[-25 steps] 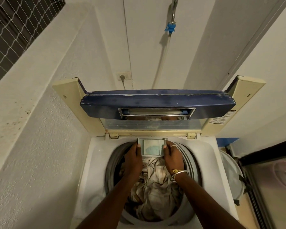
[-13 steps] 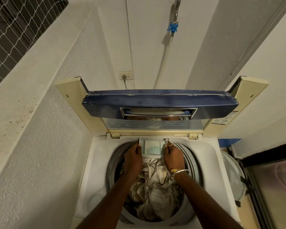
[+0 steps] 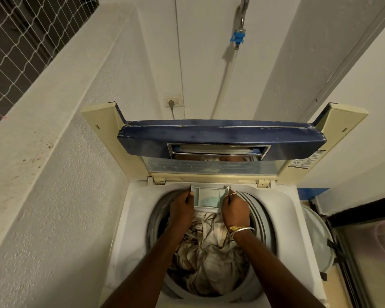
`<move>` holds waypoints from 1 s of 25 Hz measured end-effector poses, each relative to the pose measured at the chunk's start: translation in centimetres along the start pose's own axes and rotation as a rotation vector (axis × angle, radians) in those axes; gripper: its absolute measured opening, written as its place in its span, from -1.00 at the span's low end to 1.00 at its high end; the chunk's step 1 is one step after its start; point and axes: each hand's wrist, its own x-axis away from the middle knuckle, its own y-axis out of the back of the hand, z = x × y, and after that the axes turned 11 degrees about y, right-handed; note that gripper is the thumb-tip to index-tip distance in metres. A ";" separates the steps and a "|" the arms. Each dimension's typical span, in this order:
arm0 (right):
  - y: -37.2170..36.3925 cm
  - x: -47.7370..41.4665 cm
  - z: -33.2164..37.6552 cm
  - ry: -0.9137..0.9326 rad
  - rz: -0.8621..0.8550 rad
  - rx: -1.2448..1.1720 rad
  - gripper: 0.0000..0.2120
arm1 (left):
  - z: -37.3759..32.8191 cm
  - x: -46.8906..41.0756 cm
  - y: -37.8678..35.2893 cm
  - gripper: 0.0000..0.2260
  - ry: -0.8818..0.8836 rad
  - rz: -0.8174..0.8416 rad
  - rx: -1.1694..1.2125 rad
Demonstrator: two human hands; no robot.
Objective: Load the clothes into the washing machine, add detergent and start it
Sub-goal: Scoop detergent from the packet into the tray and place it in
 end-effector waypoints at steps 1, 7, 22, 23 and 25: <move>-0.1 -0.1 0.0 0.003 0.001 0.028 -0.67 | 0.0 0.1 0.0 -0.67 -0.005 -0.008 -0.011; -0.2 0.3 0.3 0.098 -0.045 0.055 -0.68 | 0.1 0.5 -0.7 -0.67 -0.030 -0.079 -0.047; 0.6 -0.1 1.3 0.007 -0.101 -0.007 -0.74 | -0.3 0.9 -0.8 -0.67 -0.006 -0.078 -0.077; 0.7 -0.1 1.3 -0.001 -0.092 -0.021 -0.75 | -0.3 0.9 -0.8 -0.67 0.003 -0.072 -0.077; 0.9 -0.3 1.2 0.002 -0.083 -0.028 -0.75 | -0.4 0.7 -0.7 -0.67 0.008 -0.059 -0.076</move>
